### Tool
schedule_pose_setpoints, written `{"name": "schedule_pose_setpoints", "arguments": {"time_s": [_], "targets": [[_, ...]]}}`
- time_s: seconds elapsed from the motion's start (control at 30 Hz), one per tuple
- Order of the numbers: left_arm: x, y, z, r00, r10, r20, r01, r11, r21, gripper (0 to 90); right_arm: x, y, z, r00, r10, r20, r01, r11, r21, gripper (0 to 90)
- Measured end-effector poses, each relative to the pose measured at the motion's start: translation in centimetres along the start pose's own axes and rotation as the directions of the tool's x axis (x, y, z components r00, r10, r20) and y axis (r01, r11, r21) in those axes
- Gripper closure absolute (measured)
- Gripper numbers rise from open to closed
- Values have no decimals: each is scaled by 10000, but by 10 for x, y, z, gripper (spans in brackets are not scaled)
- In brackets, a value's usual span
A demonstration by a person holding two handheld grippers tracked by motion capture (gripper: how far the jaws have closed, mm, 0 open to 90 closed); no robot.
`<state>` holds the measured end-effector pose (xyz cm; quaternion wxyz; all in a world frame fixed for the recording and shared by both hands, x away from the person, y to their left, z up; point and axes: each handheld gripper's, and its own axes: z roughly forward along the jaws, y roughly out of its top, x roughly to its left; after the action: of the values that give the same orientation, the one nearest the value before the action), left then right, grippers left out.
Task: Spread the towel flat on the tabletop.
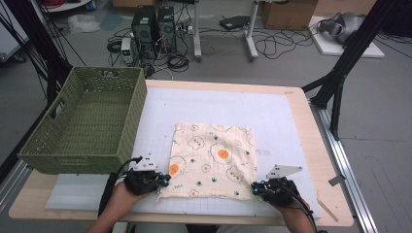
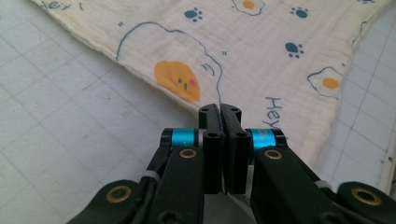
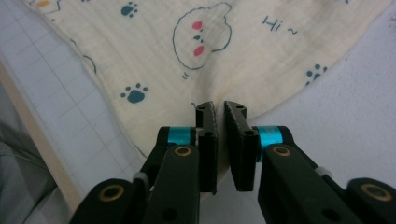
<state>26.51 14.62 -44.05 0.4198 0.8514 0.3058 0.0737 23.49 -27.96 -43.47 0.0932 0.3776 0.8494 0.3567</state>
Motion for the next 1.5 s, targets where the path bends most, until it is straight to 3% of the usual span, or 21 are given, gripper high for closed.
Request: {"name": "schedule_pose_setpoints", "arguments": {"time_s": [0.07, 0.1, 0.27, 0.33, 0.43, 0.53, 0.57, 0.83, 1.0, 1.07, 1.17, 1.2, 1.27, 1.33, 1.5], "targets": [[5, 4, -1, 9991, -401, -158, 394, 9984, -410, 684, -4, 2, -2, 9996, 237, 151, -229, 9987, -454, 657], [9, 6, -1, 9982, -558, -200, 544, 9963, -658, 641, -7, 4, -4, 9988, 359, 340, -333, 9966, -748, 590], [25, 20, 1, 9908, -1233, -561, 1113, 9769, -1823, 553, -33, 16, -3, 9872, 1248, 997, -1033, 9749, -1973, 524], [30, 26, 2, 9866, -1488, -675, 1312, 9676, -2159, 537, -45, 24, 0, 9831, 1540, 986, -1281, 9648, -2297, 509], [37, 33, 6, 9846, -1553, -806, 1322, 9621, -2384, 521, -58, 35, 4, 9794, 1851, 803, -1587, 9525, -2598, 473], [42, 38, 10, 9853, -1480, -859, 1226, 9608, -2488, 520, -61, 47, 5, 9795, 1681, 1111, -1339, 9550, -2645, 482], [43, 39, 12, 9856, -1425, -907, 1151, 9596, -2568, 519, -63, 51, 6, 9784, 1582, 1328, -1213, 9606, -2502, 482], [47, 38, 14, 9811, -1492, -1234, 1110, 9557, -2727, 474, -92, 74, 47, 9533, 1861, 2379, -1408, 9706, -1951, 510], [47, 38, 16, 9811, -1529, -1189, 1155, 9545, -2751, 467, -106, 85, 79, 9485, 2189, 2288, -1862, 9700, -1561, 557], [47, 38, 17, 9815, -1493, -1199, 1118, 9552, -2741, 467, -109, 87, 86, 9482, 2215, 2278, -1832, 9669, -1776, 678], [49, 37, 18, 9809, -1530, -1203, 1160, 9560, -2696, 467, -115, 88, 85, 9459, 2155, 2425, -1775, 9695, -1690, 865], [49, 37, 18, 9805, -1531, -1231, 1156, 9563, -2686, 466, -116, 89, 84, 9391, 2083, 2731, -1695, 9726, -1592, 874], [49, 37, 18, 9790, -1586, -1282, 1191, 9548, -2722, 466, -116, 92, 82, 9113, 1739, 3731, -1309, 9818, -1379, 877], [50, 38, 19, 9785, -1609, -1291, 1203, 9535, -2764, 466, -119, 92, 79, 8946, 1956, 4017, -1395, 9764, -1648, 873], [56, 41, 25, 9730, -1858, -1370, 1436, 9519, -2708, 465, -115, 91, 75, 9045, 1962, 3786, -1325, 9732, -1879, 719]]}}
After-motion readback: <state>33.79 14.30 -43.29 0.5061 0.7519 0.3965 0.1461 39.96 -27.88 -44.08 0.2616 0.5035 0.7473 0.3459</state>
